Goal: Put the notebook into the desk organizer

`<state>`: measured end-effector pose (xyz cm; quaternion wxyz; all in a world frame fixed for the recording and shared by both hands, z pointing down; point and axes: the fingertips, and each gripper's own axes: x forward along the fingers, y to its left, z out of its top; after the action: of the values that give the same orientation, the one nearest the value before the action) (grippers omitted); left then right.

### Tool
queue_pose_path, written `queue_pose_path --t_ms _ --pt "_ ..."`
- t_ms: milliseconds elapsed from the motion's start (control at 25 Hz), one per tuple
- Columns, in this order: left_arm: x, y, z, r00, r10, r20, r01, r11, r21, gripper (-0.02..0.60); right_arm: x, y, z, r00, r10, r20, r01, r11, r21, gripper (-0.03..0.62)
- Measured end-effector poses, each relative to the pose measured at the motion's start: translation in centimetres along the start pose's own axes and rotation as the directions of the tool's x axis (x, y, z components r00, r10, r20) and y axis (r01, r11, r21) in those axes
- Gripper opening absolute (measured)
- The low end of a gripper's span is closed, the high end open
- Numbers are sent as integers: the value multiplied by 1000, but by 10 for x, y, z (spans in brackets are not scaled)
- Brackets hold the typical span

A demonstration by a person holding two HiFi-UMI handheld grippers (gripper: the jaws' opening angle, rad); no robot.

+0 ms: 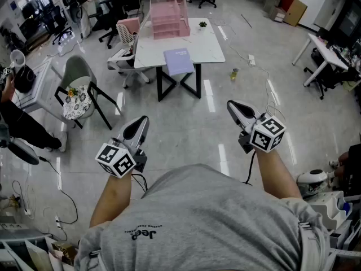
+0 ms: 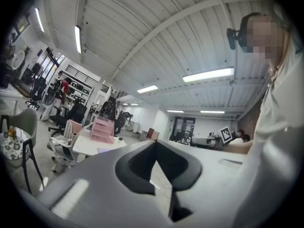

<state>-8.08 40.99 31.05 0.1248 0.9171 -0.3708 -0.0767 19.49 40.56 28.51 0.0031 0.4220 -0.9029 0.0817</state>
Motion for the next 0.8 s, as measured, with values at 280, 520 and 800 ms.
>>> queue_pose_path --t_ms 280,520,800 --pt "3 -2 1 1000 -6 3 6 1000 3 55 -1 -3 1 1000 -4 3 4 1000 -2 0" --pt "6 -3 0 1000 -2 1 2 1000 5 55 -3 -3 0 1000 11 4 -11 1000 -13 0" --pt "16 -10 -1 1000 2 0 -2 1000 11 55 -1 2 1 991 130 12 -130 991 34 240"
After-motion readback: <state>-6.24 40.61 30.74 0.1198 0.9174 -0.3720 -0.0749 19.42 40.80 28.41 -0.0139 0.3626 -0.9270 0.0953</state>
